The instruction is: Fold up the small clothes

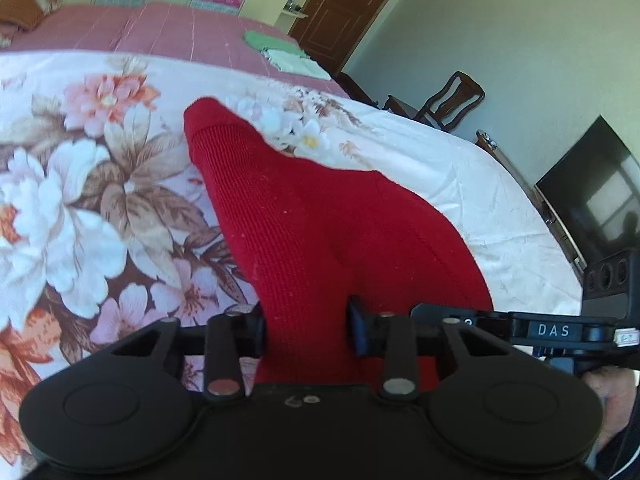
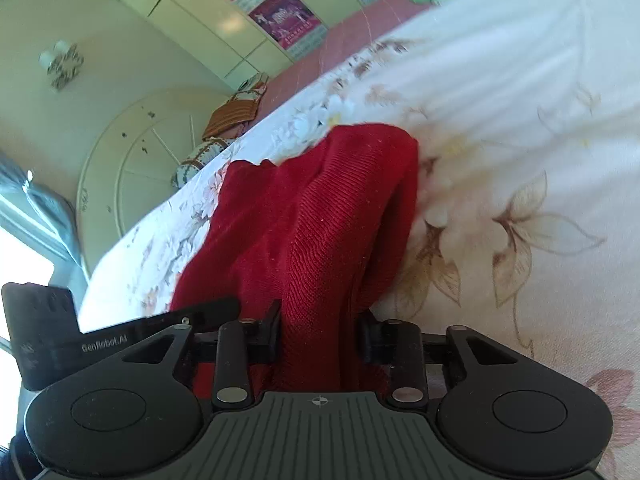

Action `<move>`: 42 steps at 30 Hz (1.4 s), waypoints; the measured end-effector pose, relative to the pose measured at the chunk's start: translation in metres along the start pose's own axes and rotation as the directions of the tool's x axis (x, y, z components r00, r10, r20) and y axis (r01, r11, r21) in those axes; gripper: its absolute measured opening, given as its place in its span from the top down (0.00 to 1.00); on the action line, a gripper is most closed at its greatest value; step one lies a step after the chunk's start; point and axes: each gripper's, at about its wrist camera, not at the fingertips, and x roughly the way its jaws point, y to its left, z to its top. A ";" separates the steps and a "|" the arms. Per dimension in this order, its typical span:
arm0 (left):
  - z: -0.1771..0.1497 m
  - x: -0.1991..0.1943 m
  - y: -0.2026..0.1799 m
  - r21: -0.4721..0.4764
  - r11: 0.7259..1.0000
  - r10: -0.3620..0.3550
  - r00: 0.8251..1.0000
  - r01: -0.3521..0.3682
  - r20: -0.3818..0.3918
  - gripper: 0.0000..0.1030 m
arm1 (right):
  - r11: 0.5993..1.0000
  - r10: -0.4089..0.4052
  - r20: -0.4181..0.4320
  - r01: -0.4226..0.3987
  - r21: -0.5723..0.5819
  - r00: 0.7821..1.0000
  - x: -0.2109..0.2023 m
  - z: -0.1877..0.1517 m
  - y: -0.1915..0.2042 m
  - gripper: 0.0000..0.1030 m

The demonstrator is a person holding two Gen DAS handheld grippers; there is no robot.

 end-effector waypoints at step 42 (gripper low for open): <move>-0.122 -0.309 0.232 -0.181 0.954 0.281 0.923 -0.238 0.265 0.55 | 0.981 -0.034 0.026 0.039 -0.191 0.999 0.096 -0.144 0.274 0.45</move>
